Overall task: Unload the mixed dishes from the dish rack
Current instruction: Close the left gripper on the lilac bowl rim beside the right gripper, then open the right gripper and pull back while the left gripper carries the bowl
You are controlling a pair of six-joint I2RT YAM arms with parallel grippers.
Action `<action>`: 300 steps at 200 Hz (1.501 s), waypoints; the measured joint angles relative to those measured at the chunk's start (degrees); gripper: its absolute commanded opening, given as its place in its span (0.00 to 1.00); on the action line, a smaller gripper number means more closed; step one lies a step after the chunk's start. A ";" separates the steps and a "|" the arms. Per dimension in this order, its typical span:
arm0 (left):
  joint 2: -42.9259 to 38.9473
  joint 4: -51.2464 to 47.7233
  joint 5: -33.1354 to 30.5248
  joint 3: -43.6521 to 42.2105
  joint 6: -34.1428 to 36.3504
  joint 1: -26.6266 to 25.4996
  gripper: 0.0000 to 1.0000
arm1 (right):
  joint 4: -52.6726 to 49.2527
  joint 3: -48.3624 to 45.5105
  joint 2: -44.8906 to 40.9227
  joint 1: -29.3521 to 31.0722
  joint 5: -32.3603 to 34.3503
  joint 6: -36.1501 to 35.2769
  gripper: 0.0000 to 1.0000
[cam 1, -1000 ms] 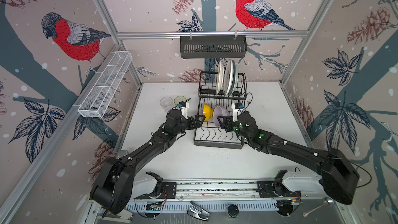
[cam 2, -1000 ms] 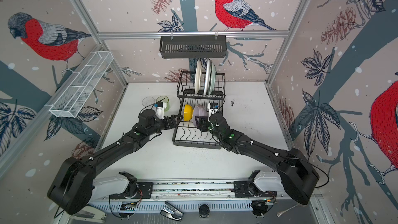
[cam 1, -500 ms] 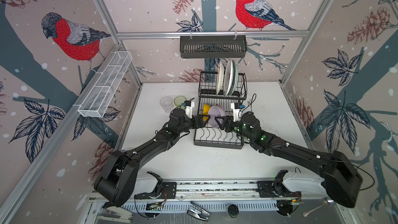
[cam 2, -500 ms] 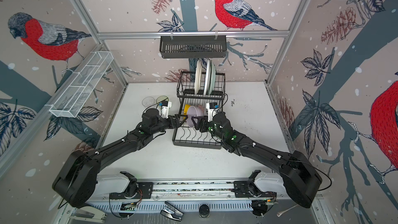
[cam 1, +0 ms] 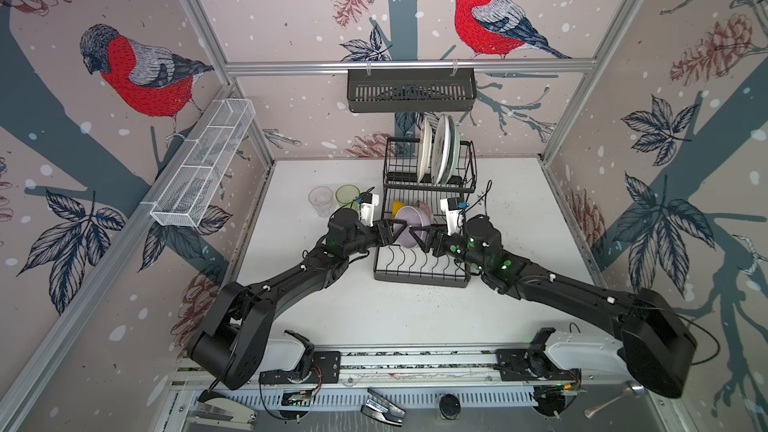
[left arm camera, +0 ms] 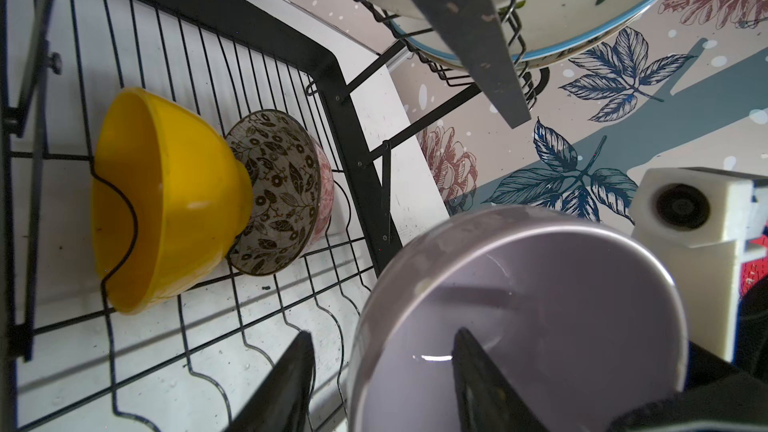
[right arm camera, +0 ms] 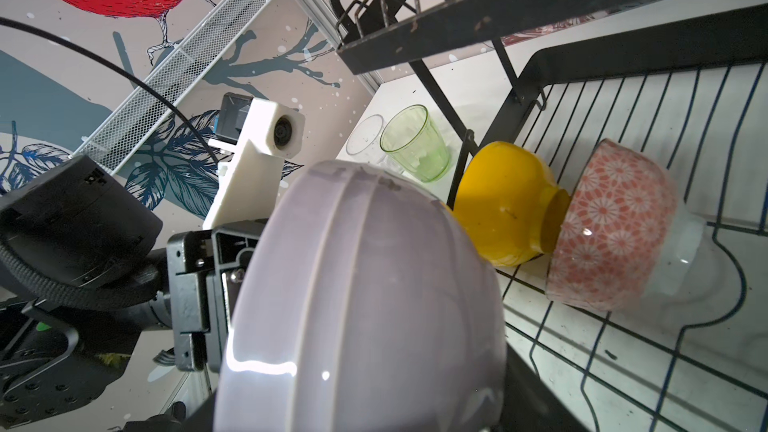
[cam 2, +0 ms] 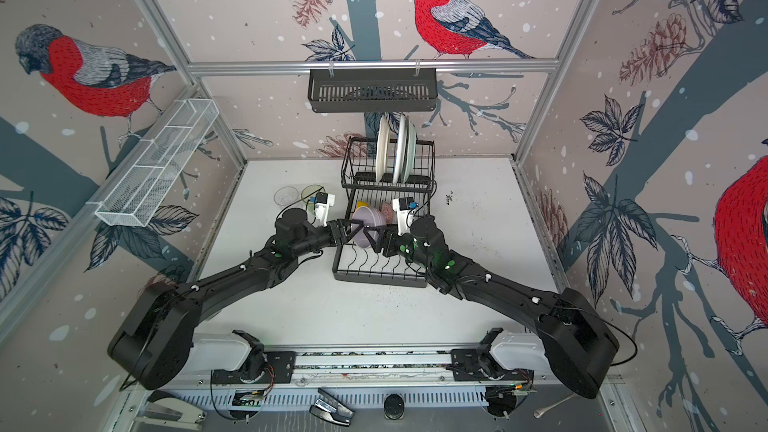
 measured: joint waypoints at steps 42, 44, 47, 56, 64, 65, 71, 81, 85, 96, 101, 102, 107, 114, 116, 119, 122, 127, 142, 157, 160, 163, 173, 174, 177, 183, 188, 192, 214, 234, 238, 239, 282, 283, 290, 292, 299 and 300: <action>1.22 0.22 1.27 0.72 -0.96 0.07 0.28 | 1.05 0.44 1.44 0.15 -1.07 -0.37 0.67; 1.22 0.20 1.18 0.72 -0.96 0.09 0.28 | 1.11 0.46 1.44 0.15 -1.09 -0.39 0.67; 1.22 0.15 1.11 0.72 -0.96 0.11 0.27 | 1.25 0.46 1.44 0.15 -1.11 -0.39 0.67; 1.22 0.02 0.74 0.72 -0.96 0.11 0.26 | 1.51 0.46 1.44 0.15 -1.11 -0.44 0.67; 1.22 0.02 0.59 0.72 -0.96 0.11 0.23 | 1.75 0.46 1.44 0.15 -1.14 -0.50 0.68; 1.22 0.02 0.59 0.72 -0.98 0.11 0.23 | 1.79 0.46 1.44 0.15 -1.14 -0.52 0.68; 1.22 0.02 0.55 0.72 -1.11 0.11 0.21 | 1.84 0.46 1.44 0.15 -1.16 -0.57 0.68; 1.22 -0.11 0.26 0.76 -1.16 0.11 0.17 | 1.90 0.55 1.44 0.17 -1.18 -0.59 0.69; 1.25 -0.22 0.04 0.79 -1.18 0.11 0.14 | 1.90 0.57 1.44 0.17 -1.18 -0.59 0.69; 1.33 -0.33 -0.44 0.79 -1.33 0.11 0.08 | 2.12 0.57 1.40 0.26 -1.16 -0.63 0.69; 1.40 -0.44 -0.42 0.81 -0.61 0.13 0.05 | 2.21 0.59 1.40 0.35 -0.92 -0.74 0.70; 1.42 -0.46 -0.46 0.81 -0.61 0.13 0.04 | 2.21 0.59 1.40 0.37 -0.90 -0.81 0.70; 1.53 -0.72 -0.61 0.81 -0.33 0.04 0.01 | 2.16 0.59 1.40 0.48 -0.66 -1.86 0.71; 1.62 -1.20 -0.52 0.81 -0.17 0.00 0.00 | 1.77 0.59 1.40 0.63 -0.39 -2.27 0.72; 1.64 -1.36 -0.57 0.81 -0.11 0.00 0.00 | 1.66 0.59 1.40 0.68 -0.33 -2.47 0.72; 1.66 -1.55 -0.59 0.81 0.02 0.00 0.00 | 1.51 0.59 1.40 0.74 -0.24 -2.73 0.72; 1.70 -1.79 -0.55 0.81 0.13 0.00 0.00 | 1.29 0.59 1.40 0.83 -0.17 -3.04 0.72; 1.70 -2.14 -0.48 0.79 0.22 0.00 0.00 | 1.05 0.57 1.38 0.92 0.02 -3.17 0.73; 1.62 -2.14 0.37 0.76 -0.11 0.04 0.00 | 1.20 0.57 1.25 0.94 0.13 -2.10 0.77; 1.16 -2.16 0.70 0.76 -0.98 0.02 0.00 | 1.70 0.55 1.16 1.18 -0.13 -2.05 0.84; 1.05 -2.16 0.74 0.76 -0.98 0.02 0.00 | 1.84 0.55 1.16 1.25 -0.22 -2.05 0.85; 0.96 -2.19 0.76 0.76 -0.94 0.00 0.00 | 1.92 0.55 1.16 1.31 -0.28 -2.05 0.87; 0.52 -2.51 0.74 0.76 -1.01 0.00 0.00 | 2.29 0.52 1.14 1.33 -0.37 -2.03 0.90; 0.46 -2.58 0.74 0.76 -1.01 0.02 0.00 | 2.32 0.52 1.14 1.36 -0.42 -2.03 0.90; 0.31 -2.64 0.74 0.74 -1.03 0.02 0.00 | 2.34 0.52 1.11 1.36 -0.50 -2.03 0.91; 0.00 -2.75 0.72 0.72 -1.03 0.02 0.00 | 2.36 0.48 1.09 1.36 -0.50 -2.03 0.93; -0.28 -2.86 0.66 0.70 -1.01 0.02 0.00 | 2.34 0.44 1.09 1.36 -0.50 -2.05 0.94; -0.46 -2.91 0.61 0.70 -1.01 0.00 0.00 | 2.29 0.44 1.09 1.38 -0.50 -2.05 0.94; -1.27 -3.17 -0.20 0.66 -0.96 0.00 0.00 | 2.21 0.46 1.07 1.70 0.20 -2.64 0.97; -1.68 -4.24 -0.74 0.66 -0.92 0.02 0.00 | 1.03 0.81 1.07 2.43 2.19 -3.52 0.99; -1.79 -4.44 -0.87 0.66 -0.85 0.02 0.00 | 0.72 0.92 1.05 2.56 2.69 -3.61 1.00; -1.79 -4.50 -0.92 0.66 -0.85 0.02 0.00 | 0.68 0.92 1.05 2.58 2.80 -3.61 1.00; -2.91 -10.23 -3.85 2.27 2.64 0.04 0.00 | -1.14 1.11 0.68 4.33 8.04 -4.96 0.99; -2.93 -10.36 -3.91 2.34 2.69 0.04 0.00 | -1.18 1.11 0.63 4.35 8.13 -4.96 0.99; -3.08 -11.52 -4.70 2.84 3.63 0.04 0.00 | -1.90 1.11 0.17 4.72 8.92 -5.18 0.99; -3.15 -11.85 -5.05 2.97 3.85 0.04 0.00 | -2.08 1.11 0.02 4.79 9.07 -5.25 0.99; -3.34 -13.00 -6.34 3.34 4.81 0.04 0.00 | -2.38 1.11 -0.52 5.20 9.97 -5.57 0.99; -3.39 -13.22 -6.56 3.41 4.96 0.04 0.00 | -2.34 1.11 -0.63 5.29 10.23 -5.70 0.99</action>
